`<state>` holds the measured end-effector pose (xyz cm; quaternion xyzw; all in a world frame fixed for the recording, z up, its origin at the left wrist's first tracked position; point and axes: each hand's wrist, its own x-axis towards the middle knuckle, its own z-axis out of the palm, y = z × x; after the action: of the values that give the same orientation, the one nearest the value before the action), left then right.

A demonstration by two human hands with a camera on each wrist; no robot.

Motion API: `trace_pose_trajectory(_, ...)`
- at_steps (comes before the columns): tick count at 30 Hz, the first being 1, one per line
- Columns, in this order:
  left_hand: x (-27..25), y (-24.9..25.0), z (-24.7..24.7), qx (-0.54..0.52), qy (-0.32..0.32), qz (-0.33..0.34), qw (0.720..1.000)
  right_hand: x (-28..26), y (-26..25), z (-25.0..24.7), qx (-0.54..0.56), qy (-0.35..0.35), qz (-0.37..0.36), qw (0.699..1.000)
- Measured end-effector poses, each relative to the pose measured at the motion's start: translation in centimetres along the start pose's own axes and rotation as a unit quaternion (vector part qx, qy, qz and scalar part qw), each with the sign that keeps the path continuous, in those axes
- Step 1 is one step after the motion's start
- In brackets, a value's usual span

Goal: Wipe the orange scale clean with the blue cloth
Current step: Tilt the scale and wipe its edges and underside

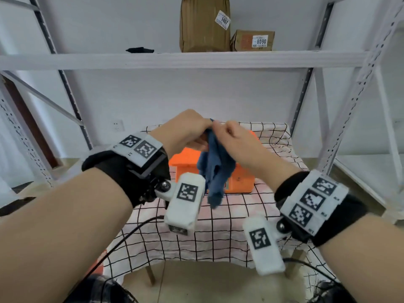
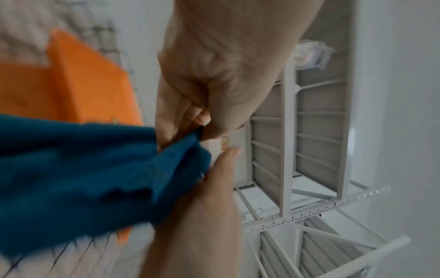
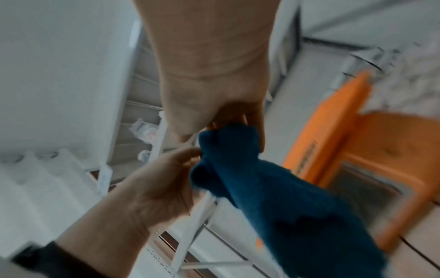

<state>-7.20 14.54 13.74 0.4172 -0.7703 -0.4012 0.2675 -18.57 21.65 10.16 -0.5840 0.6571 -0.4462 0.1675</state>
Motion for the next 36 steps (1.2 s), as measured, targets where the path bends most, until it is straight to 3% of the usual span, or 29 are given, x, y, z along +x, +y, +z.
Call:
trace_pose_trajectory(2, 0.0, -0.4, 0.7, -0.029, -0.027, 0.005, 0.999, -1.4, 1.2, 1.0, 0.083, -0.053, 0.017, 0.995)
trace_pose_trajectory(5, 0.2, -1.3, 0.9, -0.008, -0.071, 0.012, 0.997, -0.9, 3.7, 1.2, -0.004, -0.010, 0.025, 1.000)
trace_pose_trajectory(9, 2.0, -4.0, 0.3, 0.108, 0.039, 0.055, 0.992, 2.1, 4.0, -1.9, -0.015, 0.166, 0.038, 0.985)
trace_pose_trajectory(11, 2.9, -5.8, -0.2, 0.152, 0.093, 0.061, 0.982, 3.4, 3.2, -4.2, -0.035, 0.244, -0.028, 0.969)
trace_pose_trajectory(13, 3.6, -7.8, -0.5, 0.184, 0.133, 0.049, 0.973, 4.5, 3.3, -5.4, -0.161, 0.277, -0.100, 0.942)
trace_pose_trajectory(14, 4.0, -8.8, -0.6, 0.196, 0.153, 0.044, 0.968, 5.1, 3.9, -5.5, -0.263, 0.254, -0.109, 0.924)
trace_pose_trajectory(16, 4.3, -10.9, -0.7, 0.211, 0.170, 0.041, 0.962, 5.9, 6.4, -4.4, -0.406, 0.111, -0.060, 0.905)
trace_pose_trajectory(18, 4.1, -12.6, -0.6, 0.201, 0.124, 0.017, 0.972, 5.3, 9.4, -2.6, -0.458, -0.055, 0.012, 0.887)
trace_pose_trajectory(19, 3.9, -13.4, -0.6, 0.192, 0.083, -0.005, 0.978, 4.8, 10.5, -1.9, -0.471, -0.080, 0.020, 0.879)
trace_pose_trajectory(21, 3.5, -14.8, -0.6, 0.205, 0.044, -0.020, 0.978, 3.9, 11.4, -1.1, -0.476, -0.027, 0.006, 0.879)
trace_pose_trajectory(23, 3.3, -15.7, -0.5, 0.209, 0.064, 0.002, 0.976, 3.1, 11.0, -0.1, -0.473, 0.034, 0.005, 0.880)
trace_pose_trajectory(26, 3.1, -15.8, -0.3, 0.181, 0.093, 0.037, 0.978, 2.1, 9.6, 3.1, -0.486, 0.063, -0.037, 0.871)
trace_pose_trajectory(28, 3.0, -15.9, -0.7, 0.166, 0.084, 0.057, 0.981, 2.5, 8.1, 6.1, -0.421, 0.050, -0.084, 0.902)
trace_pose_trajectory(31, 2.9, -17.8, -1.9, 0.071, 0.050, 0.063, 0.994, 3.7, 6.1, 11.1, -0.302, -0.022, -0.137, 0.943)
trace_pose_trajectory(34, 2.5, -19.4, -2.4, -0.088, 0.060, 0.035, 0.994, 4.3, 5.6, 13.6, -0.293, -0.051, -0.198, 0.934)
trace_pose_trajectory(36, 2.4, -19.5, -2.0, -0.126, 0.057, 0.037, 0.990, 4.2, 6.4, 12.5, -0.310, -0.034, -0.228, 0.922)
